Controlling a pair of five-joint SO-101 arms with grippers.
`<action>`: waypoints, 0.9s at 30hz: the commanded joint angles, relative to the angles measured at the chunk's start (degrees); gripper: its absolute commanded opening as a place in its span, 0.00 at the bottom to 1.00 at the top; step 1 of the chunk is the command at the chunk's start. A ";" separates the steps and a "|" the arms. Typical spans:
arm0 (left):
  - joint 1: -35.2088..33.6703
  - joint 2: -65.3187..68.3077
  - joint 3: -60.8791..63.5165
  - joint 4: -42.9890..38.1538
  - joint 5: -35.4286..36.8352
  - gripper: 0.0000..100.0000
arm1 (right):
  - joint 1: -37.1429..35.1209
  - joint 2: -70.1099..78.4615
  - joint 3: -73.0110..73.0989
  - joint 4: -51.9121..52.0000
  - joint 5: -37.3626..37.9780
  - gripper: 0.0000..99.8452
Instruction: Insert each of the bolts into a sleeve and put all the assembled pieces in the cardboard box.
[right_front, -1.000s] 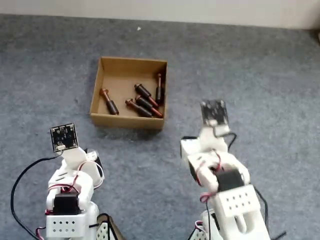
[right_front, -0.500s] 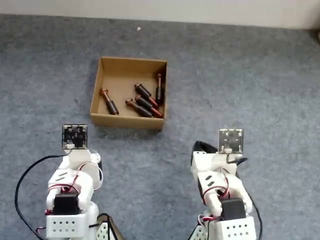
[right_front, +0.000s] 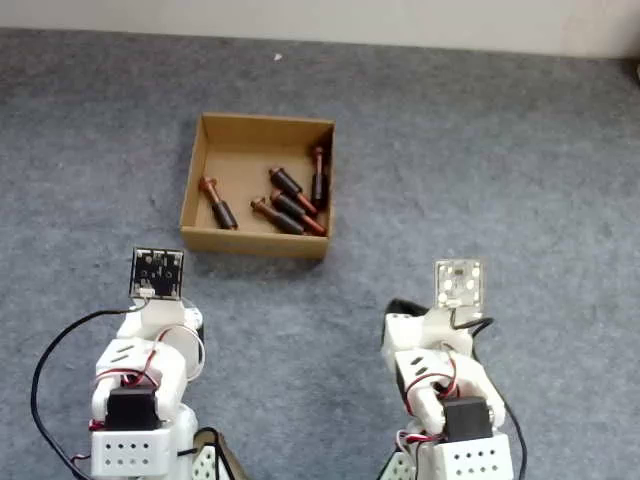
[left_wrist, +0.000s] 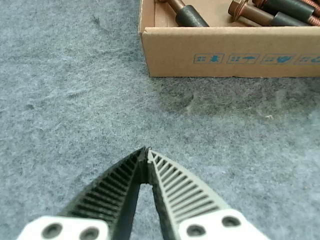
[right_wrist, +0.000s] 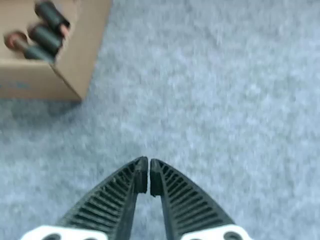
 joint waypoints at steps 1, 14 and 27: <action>-0.31 -0.13 1.10 -0.35 -0.62 0.01 | 0.84 -0.13 7.34 4.18 0.44 0.01; -0.66 0.13 1.10 5.19 -0.70 0.01 | 0.84 -0.13 7.34 11.74 0.44 0.01; -0.57 -0.04 1.10 12.92 -0.62 0.01 | 0.84 -0.13 7.34 11.74 0.53 0.01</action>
